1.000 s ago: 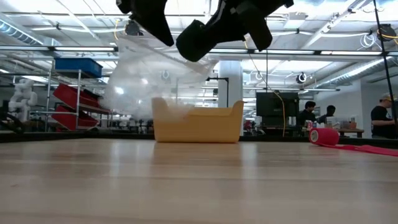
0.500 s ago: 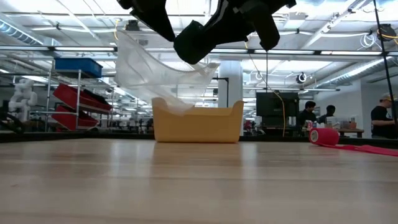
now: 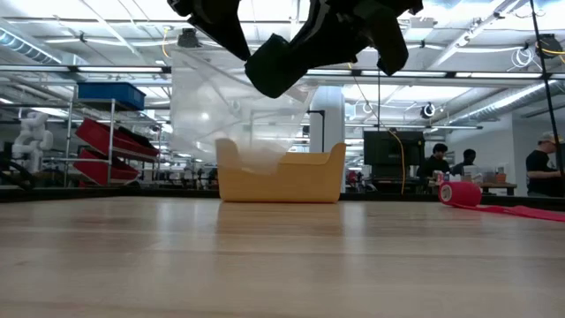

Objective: Roll bandage
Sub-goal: Put the rolled green bandage into the transparent zip bag

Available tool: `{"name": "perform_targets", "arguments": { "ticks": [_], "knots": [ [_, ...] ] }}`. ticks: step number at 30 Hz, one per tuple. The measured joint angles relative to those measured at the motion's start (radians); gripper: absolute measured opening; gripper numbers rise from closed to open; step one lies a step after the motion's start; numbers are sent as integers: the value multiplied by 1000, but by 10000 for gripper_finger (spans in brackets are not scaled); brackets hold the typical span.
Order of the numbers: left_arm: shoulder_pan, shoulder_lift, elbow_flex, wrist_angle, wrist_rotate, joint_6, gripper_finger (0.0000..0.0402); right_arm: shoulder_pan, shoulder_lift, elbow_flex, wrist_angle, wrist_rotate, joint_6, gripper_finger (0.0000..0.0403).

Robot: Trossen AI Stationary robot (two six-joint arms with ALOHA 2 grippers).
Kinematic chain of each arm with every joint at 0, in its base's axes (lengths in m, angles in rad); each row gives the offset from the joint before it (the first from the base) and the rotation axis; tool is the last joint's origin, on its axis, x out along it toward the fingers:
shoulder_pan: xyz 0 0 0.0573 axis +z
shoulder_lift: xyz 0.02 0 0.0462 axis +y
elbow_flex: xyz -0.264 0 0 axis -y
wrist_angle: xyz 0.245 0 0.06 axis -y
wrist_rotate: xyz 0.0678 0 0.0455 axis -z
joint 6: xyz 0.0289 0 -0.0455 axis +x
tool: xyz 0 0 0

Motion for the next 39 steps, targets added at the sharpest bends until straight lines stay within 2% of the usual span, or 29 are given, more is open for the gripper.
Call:
{"name": "perform_targets", "arguments": {
  "ticks": [5, 14, 18, 21, 27, 39],
  "knots": [
    [-1, 0, 0, 14, 7, 6, 2, -1, 0, 0, 63, 37, 8, 22],
    [-17, -1, 0, 190, 20, 177, 2, -31, 0, 0, 59, 42, 127, 22],
    [-18, -1, 0, 169, 5, 175, 2, -44, 0, 0, -17, -19, 157, 22],
    [-17, -1, 0, 158, -2, 174, 2, -41, 0, 0, -38, -26, 160, 22],
    [-16, -1, 0, 131, -21, 173, 2, -34, -23, 0, -40, -5, 149, 22],
    [-16, -1, 0, 132, -21, 173, 2, -19, -108, 0, -16, 27, 300, 22]
  ]
}}
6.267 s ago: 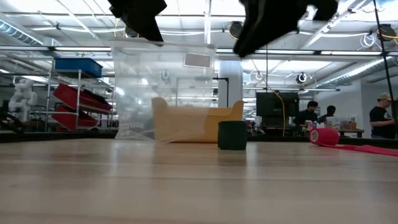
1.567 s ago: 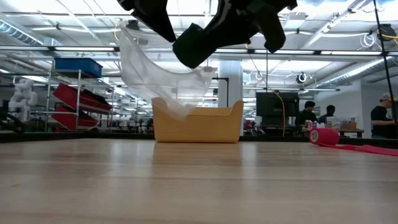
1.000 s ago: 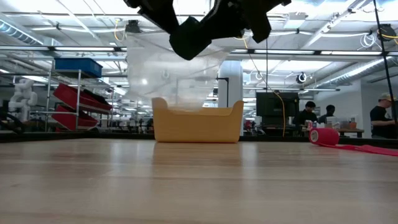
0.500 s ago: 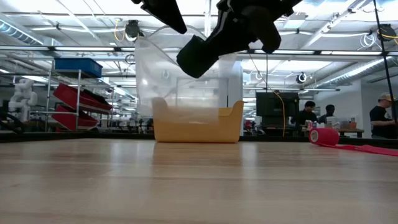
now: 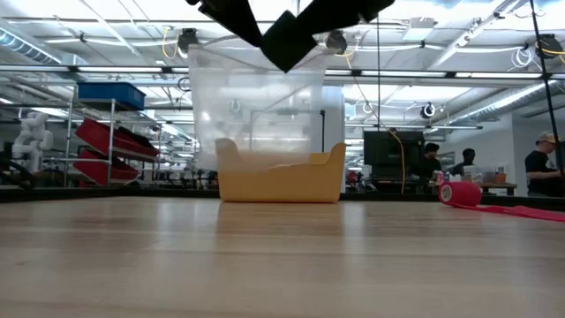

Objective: Roll bandage
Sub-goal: Put the rolled green bandage into the transparent zip bag

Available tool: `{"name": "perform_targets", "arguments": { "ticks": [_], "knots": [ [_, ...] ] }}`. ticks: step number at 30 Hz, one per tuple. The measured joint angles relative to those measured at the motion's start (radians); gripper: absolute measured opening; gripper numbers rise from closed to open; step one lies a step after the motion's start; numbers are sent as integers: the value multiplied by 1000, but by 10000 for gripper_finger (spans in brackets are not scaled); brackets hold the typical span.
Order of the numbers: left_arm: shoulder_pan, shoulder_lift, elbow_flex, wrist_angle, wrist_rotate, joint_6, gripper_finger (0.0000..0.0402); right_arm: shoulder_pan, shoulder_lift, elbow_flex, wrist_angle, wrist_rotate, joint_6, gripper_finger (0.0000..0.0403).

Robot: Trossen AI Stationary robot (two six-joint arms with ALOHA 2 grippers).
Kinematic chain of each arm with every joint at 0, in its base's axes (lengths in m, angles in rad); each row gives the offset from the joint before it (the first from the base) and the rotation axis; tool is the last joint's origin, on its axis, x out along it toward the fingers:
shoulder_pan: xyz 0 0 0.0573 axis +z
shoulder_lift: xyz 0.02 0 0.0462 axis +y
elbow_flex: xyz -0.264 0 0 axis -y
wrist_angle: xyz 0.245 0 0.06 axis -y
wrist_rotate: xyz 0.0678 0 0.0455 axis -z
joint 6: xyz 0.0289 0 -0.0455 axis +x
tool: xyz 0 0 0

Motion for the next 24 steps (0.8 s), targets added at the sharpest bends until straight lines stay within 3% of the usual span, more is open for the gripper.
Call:
{"name": "perform_targets", "arguments": {
  "ticks": [9, 18, 24],
  "knots": [
    [-1, 0, 1, -3, 0, 0, 2, -8, -14, 0, -59, -10, 67, 22],
    [-1, 0, 1, -20, -5, 0, 2, 13, -31, 0, -95, -44, -6, 22],
    [-1, 0, 0, -28, -4, -1, 2, 69, -60, 0, -48, 75, -100, 22]
  ]
}}
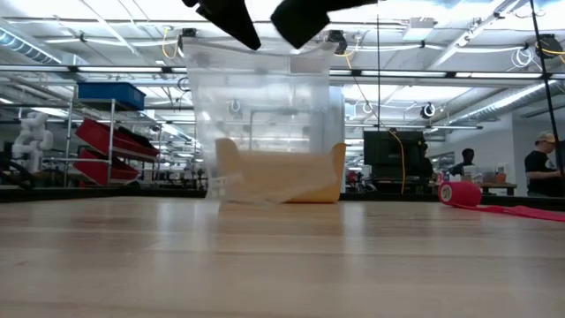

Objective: Roll bandage
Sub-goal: Put the rolled green bandage into the transparent zip bag

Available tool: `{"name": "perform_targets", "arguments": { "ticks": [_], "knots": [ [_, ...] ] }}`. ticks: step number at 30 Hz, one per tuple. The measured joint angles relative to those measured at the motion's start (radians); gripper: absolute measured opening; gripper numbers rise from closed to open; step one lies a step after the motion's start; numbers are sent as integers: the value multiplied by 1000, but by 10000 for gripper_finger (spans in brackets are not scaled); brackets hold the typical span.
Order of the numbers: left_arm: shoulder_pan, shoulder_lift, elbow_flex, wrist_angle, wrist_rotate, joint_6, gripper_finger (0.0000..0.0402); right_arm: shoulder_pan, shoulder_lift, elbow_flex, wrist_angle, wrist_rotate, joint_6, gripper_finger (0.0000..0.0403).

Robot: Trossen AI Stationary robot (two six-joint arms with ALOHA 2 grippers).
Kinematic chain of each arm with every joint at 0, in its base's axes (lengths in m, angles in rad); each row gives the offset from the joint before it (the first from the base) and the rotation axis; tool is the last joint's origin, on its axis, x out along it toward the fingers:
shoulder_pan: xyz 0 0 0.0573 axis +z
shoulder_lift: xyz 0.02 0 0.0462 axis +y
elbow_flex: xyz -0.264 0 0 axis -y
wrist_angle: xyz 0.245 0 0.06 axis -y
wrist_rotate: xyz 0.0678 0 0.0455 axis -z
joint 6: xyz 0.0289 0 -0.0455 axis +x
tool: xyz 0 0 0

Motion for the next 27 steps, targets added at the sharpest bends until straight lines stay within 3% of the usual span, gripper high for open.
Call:
{"name": "perform_targets", "arguments": {
  "ticks": [8, 20, 27],
  "knots": [
    [1, 0, 0, 0, 6, -25, 2, 63, -6, 0, 156, 64, -106, 22],
    [1, 1, 0, 3, 41, -24, 2, 47, 64, 1, 158, 89, -194, 22],
    [3, -13, 0, 19, 130, -50, 2, 49, 122, 1, 173, 257, -301, 22]
  ]
}}
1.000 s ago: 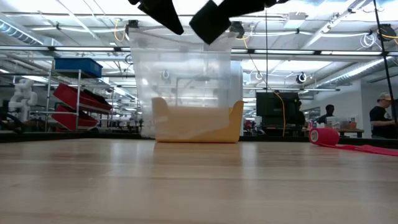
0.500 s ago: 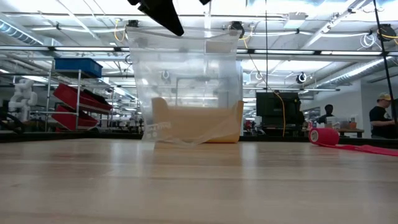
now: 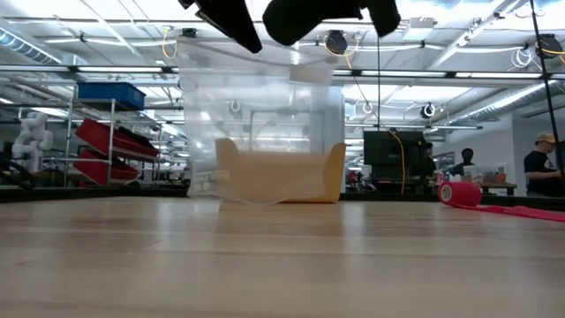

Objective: Roll bandage
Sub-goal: Put the rolled green bandage into the transparent zip bag

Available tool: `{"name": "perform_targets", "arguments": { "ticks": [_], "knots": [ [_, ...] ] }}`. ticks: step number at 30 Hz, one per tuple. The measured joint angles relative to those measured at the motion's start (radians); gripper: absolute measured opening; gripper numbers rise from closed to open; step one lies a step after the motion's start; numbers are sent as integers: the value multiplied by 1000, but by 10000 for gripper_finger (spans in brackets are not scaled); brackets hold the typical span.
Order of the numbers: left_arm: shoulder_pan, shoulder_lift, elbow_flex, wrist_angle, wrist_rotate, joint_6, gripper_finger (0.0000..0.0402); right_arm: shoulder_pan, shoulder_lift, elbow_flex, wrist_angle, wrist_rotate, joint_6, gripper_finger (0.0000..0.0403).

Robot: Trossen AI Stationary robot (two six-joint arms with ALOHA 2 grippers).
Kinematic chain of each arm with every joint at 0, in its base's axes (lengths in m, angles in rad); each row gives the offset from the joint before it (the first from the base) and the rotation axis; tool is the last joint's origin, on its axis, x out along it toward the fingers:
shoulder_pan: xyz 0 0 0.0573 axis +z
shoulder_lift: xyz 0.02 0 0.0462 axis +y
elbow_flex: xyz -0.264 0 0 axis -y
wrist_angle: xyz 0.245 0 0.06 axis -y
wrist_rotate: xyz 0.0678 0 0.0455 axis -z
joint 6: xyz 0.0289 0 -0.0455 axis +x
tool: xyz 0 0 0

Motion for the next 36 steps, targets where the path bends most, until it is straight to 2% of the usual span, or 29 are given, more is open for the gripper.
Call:
{"name": "perform_targets", "arguments": {
  "ticks": [5, 15, 23, 36],
  "knots": [
    [-1, -9, 0, 4, 22, 0, 2, 0, 25, 0, 3, 20, -30, 22],
    [0, -52, 0, 30, 62, -2, 2, 7, 50, 0, 42, 139, -114, 22],
    [17, -63, 0, 42, 79, 0, 2, 42, 50, 0, 148, 139, -215, 22],
    [16, -63, 0, 105, 82, 56, 2, 32, 49, 0, 123, 141, -196, 22]
  ]
}}
